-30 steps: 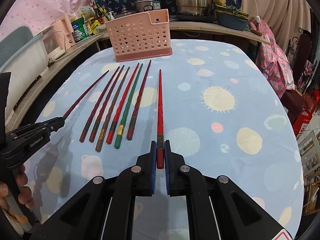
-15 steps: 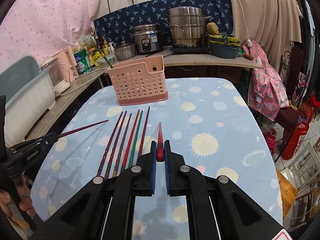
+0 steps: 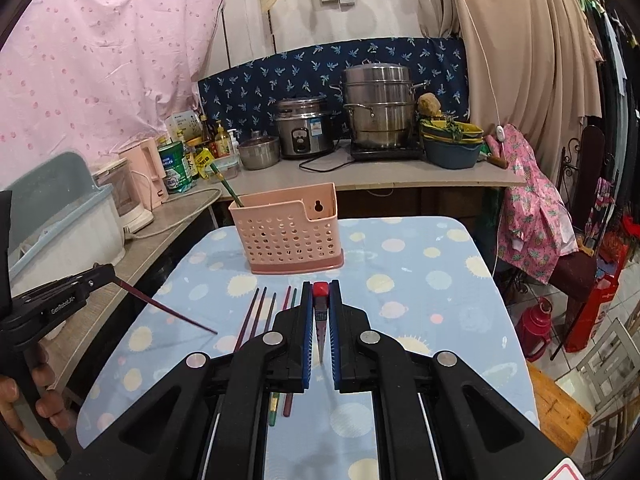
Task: Organize utensils
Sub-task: 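Carry both chopsticks to the pink holder and lower them in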
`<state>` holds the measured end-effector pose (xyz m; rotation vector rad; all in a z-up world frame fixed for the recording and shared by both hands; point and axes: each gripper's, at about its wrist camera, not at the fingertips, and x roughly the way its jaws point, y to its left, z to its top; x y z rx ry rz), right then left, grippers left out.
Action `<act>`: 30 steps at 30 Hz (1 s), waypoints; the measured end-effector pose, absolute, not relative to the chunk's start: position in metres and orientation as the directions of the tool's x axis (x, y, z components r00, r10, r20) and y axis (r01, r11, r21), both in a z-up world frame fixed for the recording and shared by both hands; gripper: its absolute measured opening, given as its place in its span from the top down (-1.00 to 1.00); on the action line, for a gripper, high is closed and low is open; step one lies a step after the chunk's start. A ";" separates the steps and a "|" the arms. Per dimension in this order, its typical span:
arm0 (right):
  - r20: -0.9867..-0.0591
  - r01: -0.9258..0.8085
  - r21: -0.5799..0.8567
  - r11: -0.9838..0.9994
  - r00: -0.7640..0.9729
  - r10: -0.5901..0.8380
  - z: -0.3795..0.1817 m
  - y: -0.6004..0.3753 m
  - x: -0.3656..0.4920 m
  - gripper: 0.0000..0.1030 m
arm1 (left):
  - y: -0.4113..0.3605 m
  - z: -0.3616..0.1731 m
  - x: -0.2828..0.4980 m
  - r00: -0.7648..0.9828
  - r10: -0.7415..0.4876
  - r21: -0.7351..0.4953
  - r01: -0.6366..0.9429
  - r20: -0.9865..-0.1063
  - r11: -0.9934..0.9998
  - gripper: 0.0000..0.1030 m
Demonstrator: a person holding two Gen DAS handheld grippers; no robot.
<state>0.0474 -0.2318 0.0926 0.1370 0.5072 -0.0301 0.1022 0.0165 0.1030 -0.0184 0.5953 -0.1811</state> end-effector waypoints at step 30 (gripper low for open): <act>-0.188 -0.048 0.123 0.991 0.980 0.071 0.221 -0.221 0.238 0.86 | -0.031 0.253 0.251 0.960 -0.247 -0.056 0.241 -0.134 0.969 0.87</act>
